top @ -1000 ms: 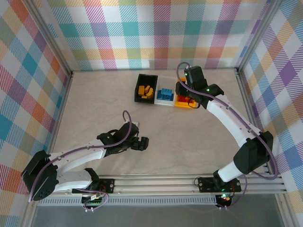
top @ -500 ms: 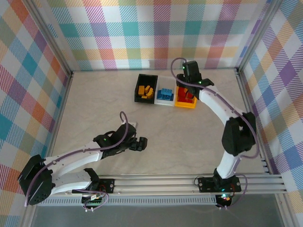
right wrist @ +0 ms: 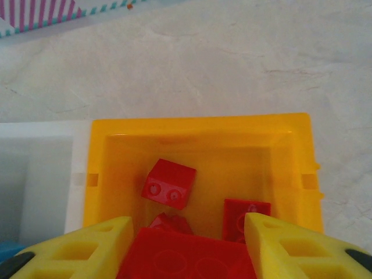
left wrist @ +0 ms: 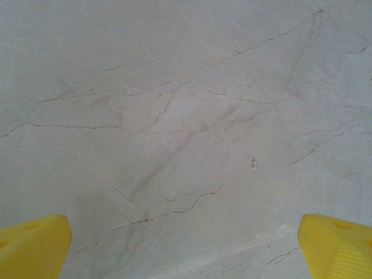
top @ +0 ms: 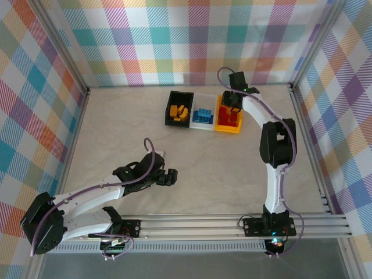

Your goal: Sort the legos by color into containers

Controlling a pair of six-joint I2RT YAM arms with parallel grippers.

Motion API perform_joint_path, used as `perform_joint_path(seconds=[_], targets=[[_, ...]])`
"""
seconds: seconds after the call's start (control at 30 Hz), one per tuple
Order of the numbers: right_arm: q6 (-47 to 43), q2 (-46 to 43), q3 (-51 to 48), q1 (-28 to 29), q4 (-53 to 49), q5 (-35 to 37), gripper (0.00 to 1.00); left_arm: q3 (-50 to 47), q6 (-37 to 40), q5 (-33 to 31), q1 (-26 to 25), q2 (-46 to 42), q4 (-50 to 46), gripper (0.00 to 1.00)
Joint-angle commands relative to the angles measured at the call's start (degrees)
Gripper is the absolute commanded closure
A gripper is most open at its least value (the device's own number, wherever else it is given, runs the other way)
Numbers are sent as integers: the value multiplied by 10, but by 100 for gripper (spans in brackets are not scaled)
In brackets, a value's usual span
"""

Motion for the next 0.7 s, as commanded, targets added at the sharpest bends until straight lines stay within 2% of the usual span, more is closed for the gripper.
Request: perform_joint_path(seconds=[0.0, 0.47, 0.67], targets=[[11, 24, 33, -3, -26, -17, 52, -5, 4, -5, 8, 6, -4, 0], [5, 53, 44, -8, -36, -31, 50, 8, 9, 2, 13, 23, 10, 0], [-5, 50, 42, -11, -39, -34, 40, 18, 7, 9, 14, 35, 17, 0]])
